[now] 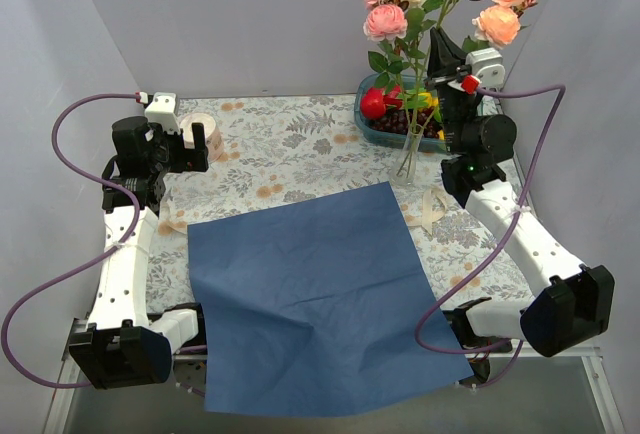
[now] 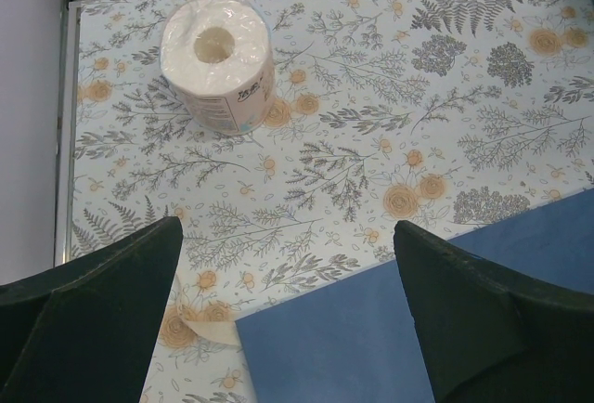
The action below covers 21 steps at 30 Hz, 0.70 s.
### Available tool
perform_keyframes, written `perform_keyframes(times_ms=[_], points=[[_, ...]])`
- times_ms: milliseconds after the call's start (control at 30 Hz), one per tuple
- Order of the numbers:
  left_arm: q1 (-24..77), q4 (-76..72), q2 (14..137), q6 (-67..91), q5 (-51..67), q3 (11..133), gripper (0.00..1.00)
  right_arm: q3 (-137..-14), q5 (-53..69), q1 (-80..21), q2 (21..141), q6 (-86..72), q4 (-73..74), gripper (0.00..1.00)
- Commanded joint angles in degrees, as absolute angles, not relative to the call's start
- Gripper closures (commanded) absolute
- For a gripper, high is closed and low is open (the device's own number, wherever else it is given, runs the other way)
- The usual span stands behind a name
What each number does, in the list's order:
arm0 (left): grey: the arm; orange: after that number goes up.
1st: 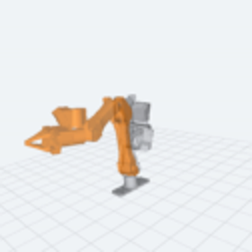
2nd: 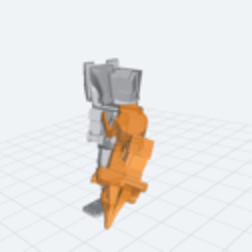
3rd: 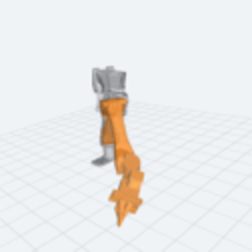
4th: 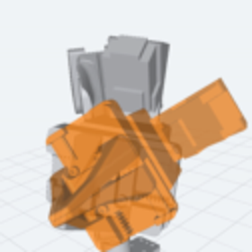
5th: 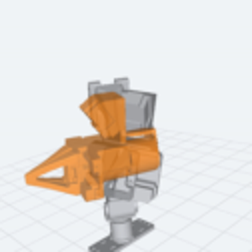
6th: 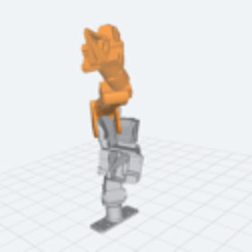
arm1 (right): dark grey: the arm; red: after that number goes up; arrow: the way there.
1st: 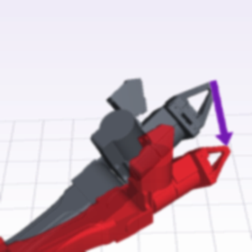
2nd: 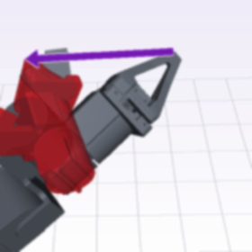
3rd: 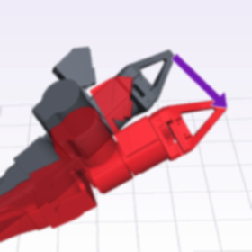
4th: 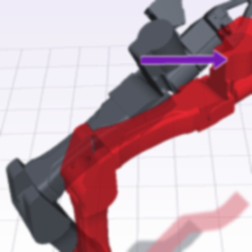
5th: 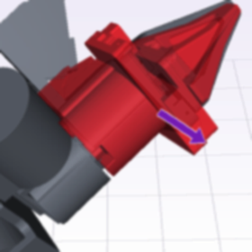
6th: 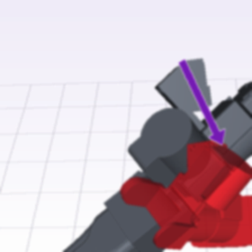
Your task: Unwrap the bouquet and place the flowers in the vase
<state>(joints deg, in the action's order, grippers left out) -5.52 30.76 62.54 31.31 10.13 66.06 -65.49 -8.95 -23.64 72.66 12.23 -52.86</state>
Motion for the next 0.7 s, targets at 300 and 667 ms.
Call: perform_keyframes(times_ms=[300,667], points=[[-5.89,29.27,62.49,31.90,10.81,66.71,0.02,-74.26,-9.14,-23.29,76.11,15.55,-46.41,0.99],[-5.89,28.65,61.88,31.29,10.20,65.48,0.02,-69.35,-11.78,-22.15,77.08,12.58,-50.27,0.99]])
